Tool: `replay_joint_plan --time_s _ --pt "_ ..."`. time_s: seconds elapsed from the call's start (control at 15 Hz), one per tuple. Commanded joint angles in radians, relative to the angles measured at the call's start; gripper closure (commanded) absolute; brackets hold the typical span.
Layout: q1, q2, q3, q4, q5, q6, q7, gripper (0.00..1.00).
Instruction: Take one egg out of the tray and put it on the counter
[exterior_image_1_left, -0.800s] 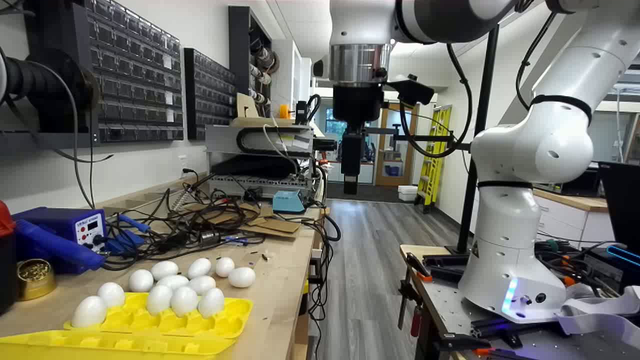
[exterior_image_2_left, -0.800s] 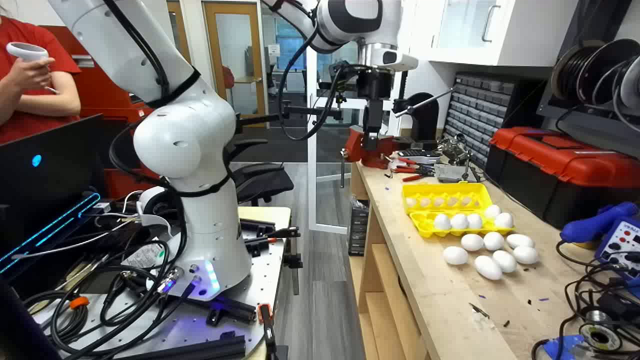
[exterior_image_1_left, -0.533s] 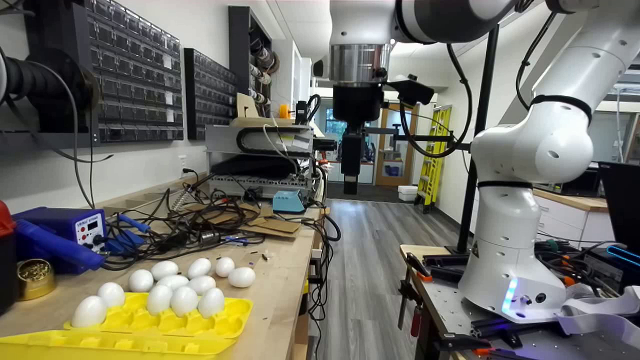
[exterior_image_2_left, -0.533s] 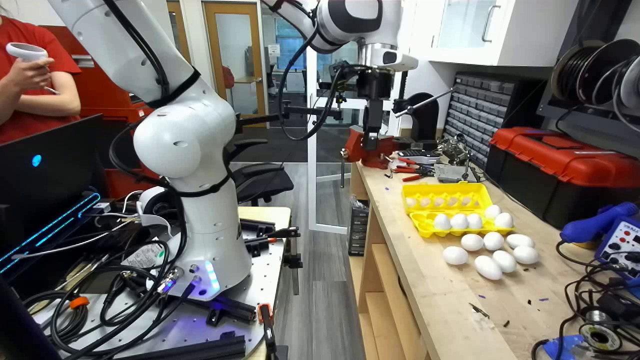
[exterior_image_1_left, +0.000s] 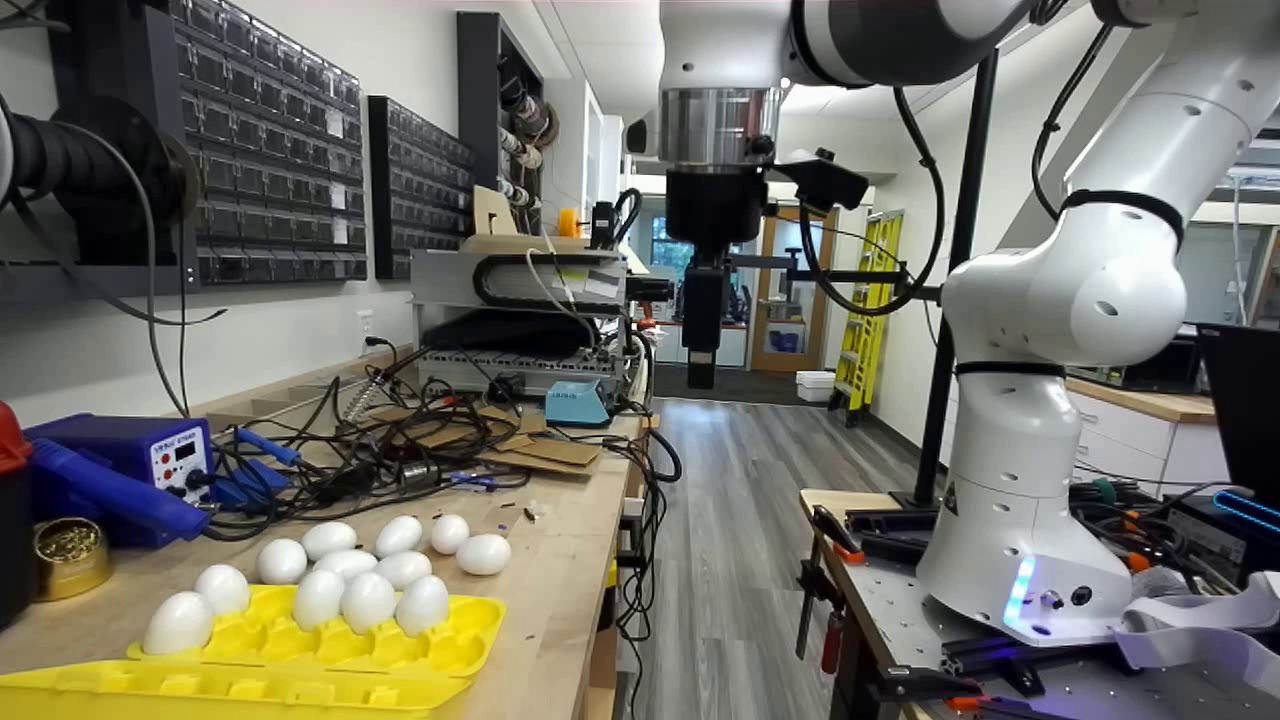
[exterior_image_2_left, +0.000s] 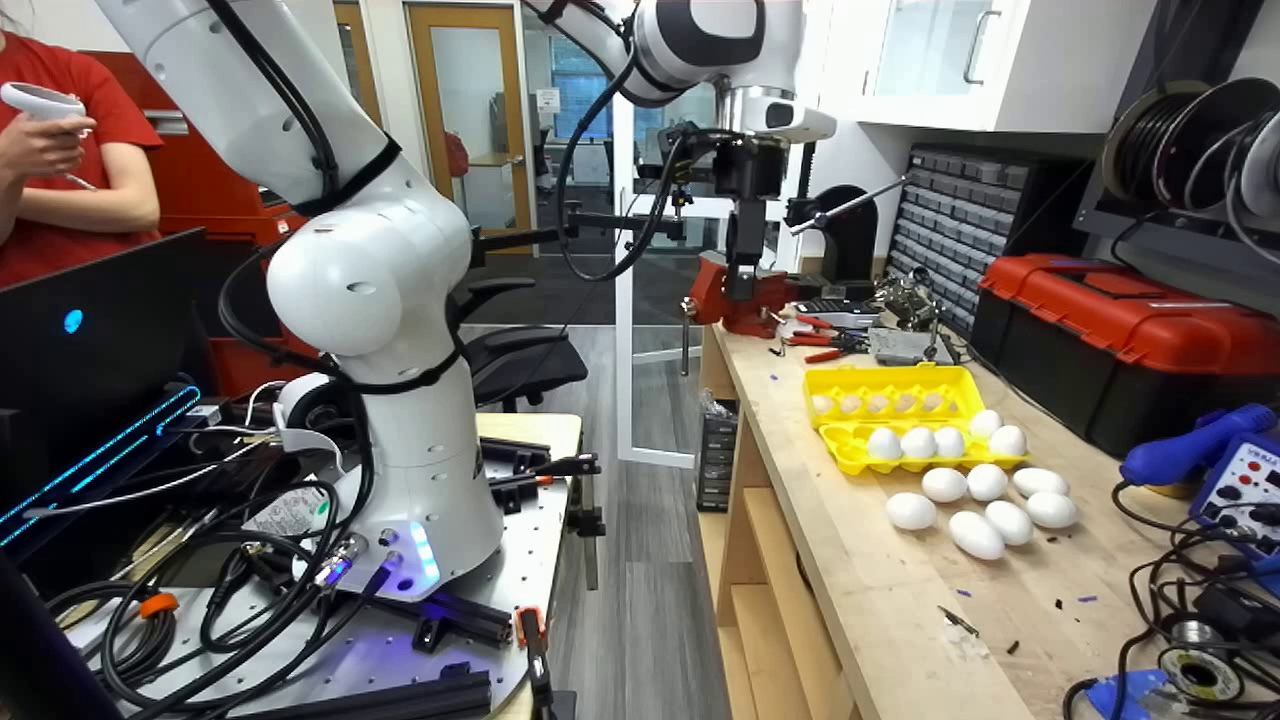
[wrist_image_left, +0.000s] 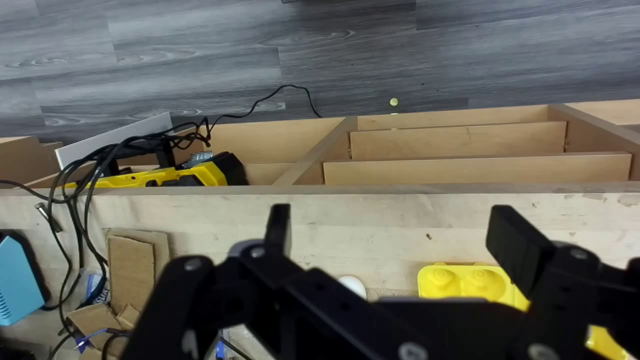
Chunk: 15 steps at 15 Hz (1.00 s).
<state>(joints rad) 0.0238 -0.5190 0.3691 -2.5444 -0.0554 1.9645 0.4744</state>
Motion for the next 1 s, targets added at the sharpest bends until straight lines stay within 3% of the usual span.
replay_joint_plan --time_s 0.0,0.93 --pt "0.031 0.006 -0.028 0.001 -0.015 -0.002 0.013 0.0" --pt "0.038 0.032 -0.028 0.01 -0.008 0.022 0.018 0.0"
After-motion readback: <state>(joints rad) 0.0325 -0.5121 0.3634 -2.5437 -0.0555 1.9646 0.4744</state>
